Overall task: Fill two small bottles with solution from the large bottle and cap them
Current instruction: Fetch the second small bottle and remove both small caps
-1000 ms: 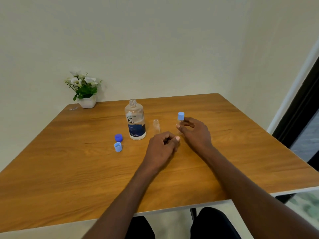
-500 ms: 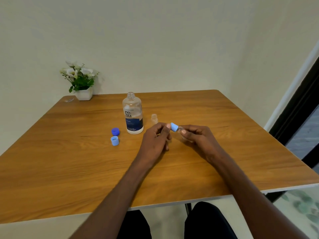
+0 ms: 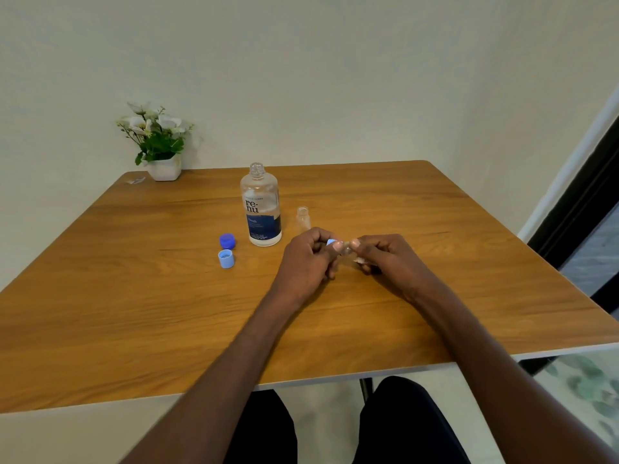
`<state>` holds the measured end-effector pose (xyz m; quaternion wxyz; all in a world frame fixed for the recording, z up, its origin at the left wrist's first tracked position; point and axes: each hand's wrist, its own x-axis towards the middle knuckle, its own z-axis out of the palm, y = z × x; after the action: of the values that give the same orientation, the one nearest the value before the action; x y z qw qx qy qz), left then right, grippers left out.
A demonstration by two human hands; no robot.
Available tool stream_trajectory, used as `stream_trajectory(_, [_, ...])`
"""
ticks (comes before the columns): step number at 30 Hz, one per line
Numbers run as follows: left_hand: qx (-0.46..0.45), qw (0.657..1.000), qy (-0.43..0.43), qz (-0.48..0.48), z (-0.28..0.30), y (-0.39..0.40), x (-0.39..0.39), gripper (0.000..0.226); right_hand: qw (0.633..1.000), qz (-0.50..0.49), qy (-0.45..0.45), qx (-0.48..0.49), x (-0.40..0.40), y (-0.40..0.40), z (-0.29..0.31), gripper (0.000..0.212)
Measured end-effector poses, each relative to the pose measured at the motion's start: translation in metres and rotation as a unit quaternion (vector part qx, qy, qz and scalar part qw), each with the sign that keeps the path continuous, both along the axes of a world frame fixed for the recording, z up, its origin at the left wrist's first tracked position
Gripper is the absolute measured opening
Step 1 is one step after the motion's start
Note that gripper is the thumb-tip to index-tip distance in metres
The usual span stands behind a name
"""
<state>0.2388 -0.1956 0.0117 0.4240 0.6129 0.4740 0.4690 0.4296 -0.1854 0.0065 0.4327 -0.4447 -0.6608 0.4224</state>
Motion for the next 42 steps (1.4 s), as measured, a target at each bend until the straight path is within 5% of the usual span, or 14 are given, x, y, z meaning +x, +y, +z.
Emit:
stream_trajectory(6, [0.008, 0.996, 0.05, 0.074, -0.002, 0.002, 0.009, 0.022, 0.997, -0.022, -0.068, 0.04, -0.004, 0.001, -0.002, 0.067])
stream_trajectory(15, [0.031, 0.962, 0.238, 0.133, 0.002, -0.004, 0.023, 0.022, 0.997, -0.009, -0.058, 0.055, 0.001, -0.003, 0.0, 0.035])
stream_trajectory(22, [0.053, 0.935, 0.322, 0.14, 0.002, -0.001, 0.025, 0.025, 0.995, -0.028, -0.067, 0.064, 0.001, 0.0, -0.004, 0.036])
stream_trajectory(27, [0.055, 0.936, 0.315, 0.146, 0.003, -0.001, 0.026, 0.026, 0.995, -0.038, -0.068, 0.07, 0.001, 0.002, -0.006, 0.048])
stream_trajectory(34, [0.071, 0.931, 0.324, 0.156, 0.001, -0.002, 0.027, 0.03, 0.993, -0.035, -0.081, 0.08, 0.0, -0.003, -0.002, 0.042])
stream_trajectory(37, [0.059, 0.927, 0.326, 0.174, 0.003, -0.001, 0.028, 0.037, 0.993, -0.031, -0.075, 0.085, -0.002, -0.005, 0.001, 0.024])
stream_trajectory(42, [0.038, 0.958, 0.246, 0.139, 0.004, -0.004, 0.025, 0.036, 0.996, -0.03, -0.04, 0.075, 0.0, -0.004, 0.003, 0.021])
